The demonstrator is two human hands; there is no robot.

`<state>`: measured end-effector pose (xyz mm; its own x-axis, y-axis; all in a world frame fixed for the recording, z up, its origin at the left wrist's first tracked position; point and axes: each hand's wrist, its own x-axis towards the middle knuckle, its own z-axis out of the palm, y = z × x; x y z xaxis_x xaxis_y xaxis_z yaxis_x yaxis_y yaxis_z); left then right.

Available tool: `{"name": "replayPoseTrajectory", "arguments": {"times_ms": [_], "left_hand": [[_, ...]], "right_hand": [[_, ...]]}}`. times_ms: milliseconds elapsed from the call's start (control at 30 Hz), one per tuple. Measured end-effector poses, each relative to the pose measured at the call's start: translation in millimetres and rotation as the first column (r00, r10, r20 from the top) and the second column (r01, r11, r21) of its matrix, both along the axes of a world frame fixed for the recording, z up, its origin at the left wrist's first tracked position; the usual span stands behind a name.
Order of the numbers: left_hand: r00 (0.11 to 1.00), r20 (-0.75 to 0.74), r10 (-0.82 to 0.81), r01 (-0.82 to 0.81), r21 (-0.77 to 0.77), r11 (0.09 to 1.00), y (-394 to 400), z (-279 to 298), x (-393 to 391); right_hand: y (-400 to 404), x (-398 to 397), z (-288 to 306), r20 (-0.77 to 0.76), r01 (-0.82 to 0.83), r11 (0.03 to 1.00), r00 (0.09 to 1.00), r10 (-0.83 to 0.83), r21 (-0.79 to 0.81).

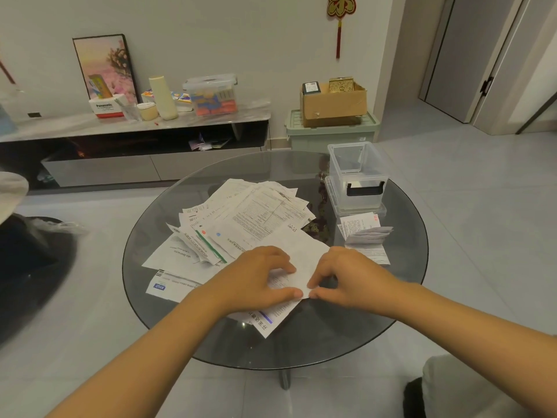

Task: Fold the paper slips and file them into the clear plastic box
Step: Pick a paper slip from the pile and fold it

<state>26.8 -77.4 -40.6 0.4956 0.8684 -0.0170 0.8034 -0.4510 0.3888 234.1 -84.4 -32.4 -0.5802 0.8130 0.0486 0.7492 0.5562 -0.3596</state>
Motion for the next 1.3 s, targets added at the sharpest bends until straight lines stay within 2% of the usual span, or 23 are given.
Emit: {"name": "replayPoseTrajectory", "arguments": {"times_ms": [167,233,367,500,667,933,1133,1300], "left_hand": [[0.999,-0.038,0.002,-0.002,-0.005,1.000,-1.3,0.8,3.6],[0.998,-0.058,-0.007,0.007,0.003,1.000,-1.0,0.1,4.4],[0.998,-0.061,-0.014,0.016,0.026,1.000,0.2,0.6,6.1],[1.000,-0.019,0.017,-0.017,0.017,1.000,1.2,1.2,7.3],[0.992,0.040,0.120,-0.120,-0.004,0.993,8.0,-0.1,10.5],[0.977,0.067,0.204,-0.204,0.002,0.979,15.5,3.8,22.0],[0.977,-0.006,0.213,-0.213,-0.002,0.977,22.7,3.7,23.2],[0.960,0.055,0.274,-0.270,-0.062,0.961,24.6,6.6,27.2]], "right_hand": [[4.7,-0.4,4.8,-0.270,0.121,0.947,0.941,-0.205,-0.297],[7.7,0.3,6.4,-0.307,0.127,0.920,0.918,-0.251,-0.371],[10.0,2.2,6.3,-0.310,0.122,0.899,0.912,-0.269,-0.421],[9.9,2.3,4.3,-0.297,0.130,0.912,0.919,-0.258,-0.389],[17.4,-4.5,-2.0,-0.291,0.222,0.943,0.911,-0.291,-0.248],[31.9,-17.3,-19.1,-0.346,0.317,0.913,0.852,-0.393,-0.258],[31.3,-21.4,-23.5,-0.233,0.357,0.919,0.891,-0.389,-0.168],[29.6,-19.5,-22.2,-0.166,0.361,0.926,0.912,-0.375,-0.110]]}}
